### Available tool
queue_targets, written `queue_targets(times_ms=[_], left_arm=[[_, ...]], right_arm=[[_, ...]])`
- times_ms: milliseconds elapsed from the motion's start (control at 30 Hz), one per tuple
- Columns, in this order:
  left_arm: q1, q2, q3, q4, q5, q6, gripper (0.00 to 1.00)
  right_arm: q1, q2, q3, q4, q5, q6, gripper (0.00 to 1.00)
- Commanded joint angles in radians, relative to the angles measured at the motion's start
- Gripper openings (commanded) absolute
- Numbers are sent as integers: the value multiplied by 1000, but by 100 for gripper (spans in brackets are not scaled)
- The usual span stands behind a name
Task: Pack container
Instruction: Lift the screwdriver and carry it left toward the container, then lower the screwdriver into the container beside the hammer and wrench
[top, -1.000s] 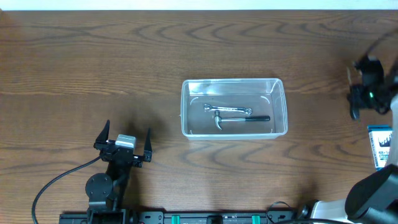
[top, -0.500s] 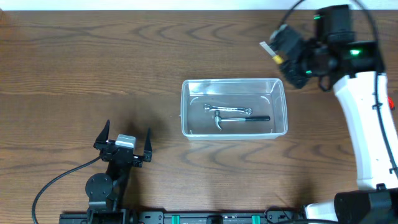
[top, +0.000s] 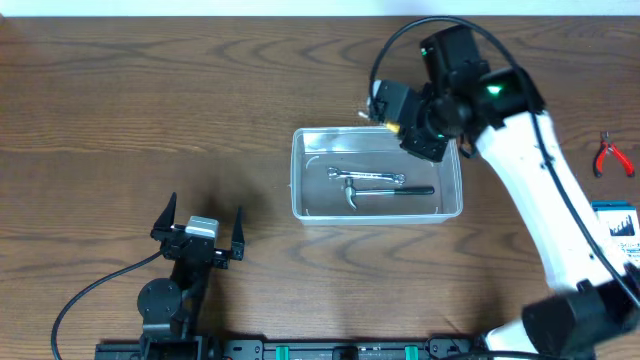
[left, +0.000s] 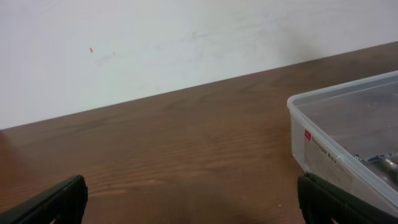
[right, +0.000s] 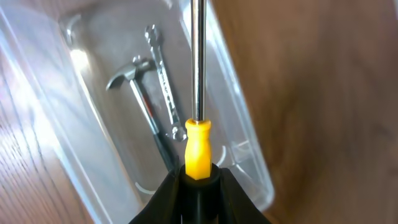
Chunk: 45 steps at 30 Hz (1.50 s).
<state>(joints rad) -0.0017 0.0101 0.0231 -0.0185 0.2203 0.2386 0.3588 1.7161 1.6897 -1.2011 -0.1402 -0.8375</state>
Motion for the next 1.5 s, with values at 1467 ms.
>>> queue_targets(times_ms=[1467], left_arm=[[3, -6, -19, -33, 3, -5, 98]], right_arm=[[6, 201, -133, 46, -51, -457, 17]])
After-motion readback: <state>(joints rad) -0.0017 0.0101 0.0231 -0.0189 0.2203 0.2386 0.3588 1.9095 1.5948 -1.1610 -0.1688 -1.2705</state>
